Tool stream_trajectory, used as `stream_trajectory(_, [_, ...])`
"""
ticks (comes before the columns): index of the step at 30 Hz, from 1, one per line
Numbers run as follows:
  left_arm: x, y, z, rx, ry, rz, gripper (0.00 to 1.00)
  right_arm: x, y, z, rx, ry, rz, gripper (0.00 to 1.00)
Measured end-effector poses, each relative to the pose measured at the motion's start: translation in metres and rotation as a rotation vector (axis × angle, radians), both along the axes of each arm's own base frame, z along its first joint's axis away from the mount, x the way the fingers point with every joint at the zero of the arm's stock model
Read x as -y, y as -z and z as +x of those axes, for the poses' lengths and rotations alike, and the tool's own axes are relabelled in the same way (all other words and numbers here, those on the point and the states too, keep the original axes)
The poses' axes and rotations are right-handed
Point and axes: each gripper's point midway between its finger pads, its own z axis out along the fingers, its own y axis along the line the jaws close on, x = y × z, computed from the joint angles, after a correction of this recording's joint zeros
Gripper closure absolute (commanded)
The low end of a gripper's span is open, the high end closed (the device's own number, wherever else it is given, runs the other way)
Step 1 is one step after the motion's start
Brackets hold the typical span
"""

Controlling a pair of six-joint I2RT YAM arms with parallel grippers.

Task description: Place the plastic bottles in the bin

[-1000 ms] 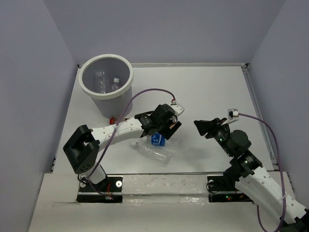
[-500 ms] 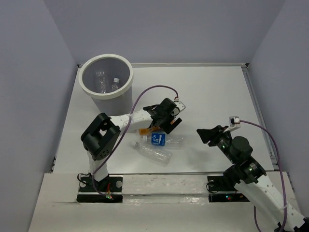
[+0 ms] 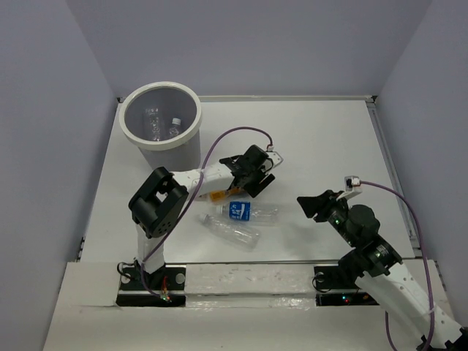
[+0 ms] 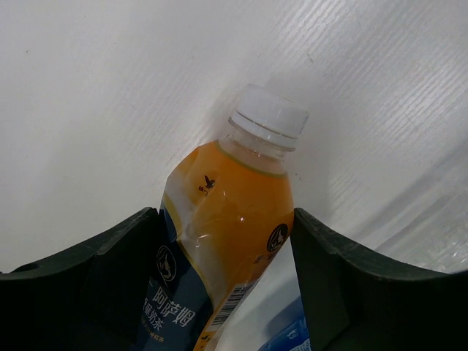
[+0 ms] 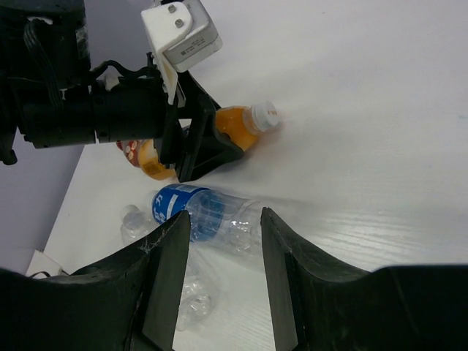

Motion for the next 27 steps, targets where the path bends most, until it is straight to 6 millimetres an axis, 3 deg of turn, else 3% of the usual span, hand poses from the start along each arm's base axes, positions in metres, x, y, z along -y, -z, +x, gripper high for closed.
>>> stream_trajectory(9, [0.001,-0.006,0.005,0.016,0.008,-0.014,0.41,0.001,0.006,0.004,-0.022,0.011,-0.030,0.51])
stream_trajectory(13, [0.004,-0.034,0.006,0.050,0.012,-0.062,0.41,0.000,0.003,0.005,-0.026,0.006,-0.047,0.50])
stream_trajectory(16, [0.012,-0.085,0.010,0.118,0.011,-0.157,0.41,-0.002,0.002,0.006,-0.029,-0.004,-0.059,0.49])
stream_trajectory(22, [0.009,-0.224,0.009,0.301,-0.028,-0.432,0.41,-0.007,-0.013,0.005,0.000,-0.042,-0.071,0.49])
stream_trajectory(25, [-0.013,-0.293,0.005,0.391,-0.093,-0.589,0.41,-0.012,-0.025,0.004,0.021,-0.075,-0.076,0.48])
stream_trajectory(26, [-0.021,-0.307,0.005,0.410,-0.114,-0.623,0.41,-0.015,-0.030,0.004,0.031,-0.095,-0.079,0.48])
stream_trajectory(27, [-0.039,-0.331,0.010,0.447,-0.164,-0.679,0.41,-0.017,-0.032,0.003,0.036,-0.108,-0.081,0.48])
